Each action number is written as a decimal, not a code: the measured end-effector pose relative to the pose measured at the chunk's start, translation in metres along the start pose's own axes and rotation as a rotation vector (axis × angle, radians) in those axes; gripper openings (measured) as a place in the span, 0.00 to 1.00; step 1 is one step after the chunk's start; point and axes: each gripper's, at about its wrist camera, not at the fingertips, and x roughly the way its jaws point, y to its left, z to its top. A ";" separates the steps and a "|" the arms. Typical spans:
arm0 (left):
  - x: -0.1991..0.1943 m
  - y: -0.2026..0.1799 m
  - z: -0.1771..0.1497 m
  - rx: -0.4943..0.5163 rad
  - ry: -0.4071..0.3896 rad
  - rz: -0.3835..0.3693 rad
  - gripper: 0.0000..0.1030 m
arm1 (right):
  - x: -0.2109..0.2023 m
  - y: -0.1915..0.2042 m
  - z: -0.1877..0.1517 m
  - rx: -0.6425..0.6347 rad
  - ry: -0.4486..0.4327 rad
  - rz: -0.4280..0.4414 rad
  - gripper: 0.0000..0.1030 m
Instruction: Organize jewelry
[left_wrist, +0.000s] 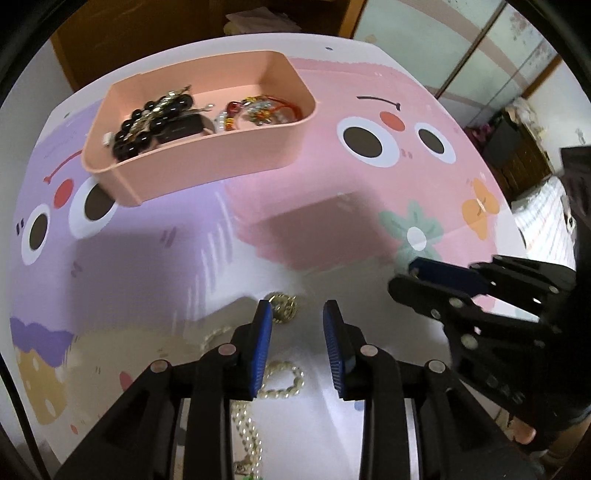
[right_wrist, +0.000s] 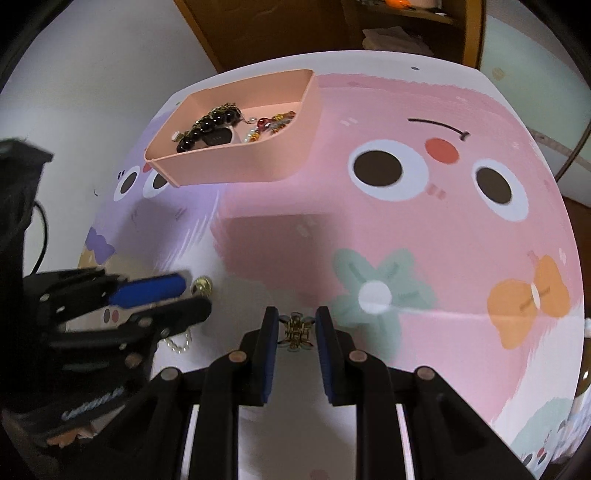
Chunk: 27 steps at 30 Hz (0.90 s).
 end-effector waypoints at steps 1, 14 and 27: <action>0.003 -0.002 0.002 0.007 0.006 0.003 0.26 | -0.001 -0.002 -0.002 0.007 0.000 0.004 0.20; 0.016 -0.015 0.007 0.071 0.037 0.078 0.26 | -0.009 0.002 -0.011 -0.001 -0.021 0.019 0.20; 0.007 -0.011 0.006 0.050 0.017 0.103 0.09 | -0.019 -0.003 -0.015 0.009 -0.044 0.046 0.20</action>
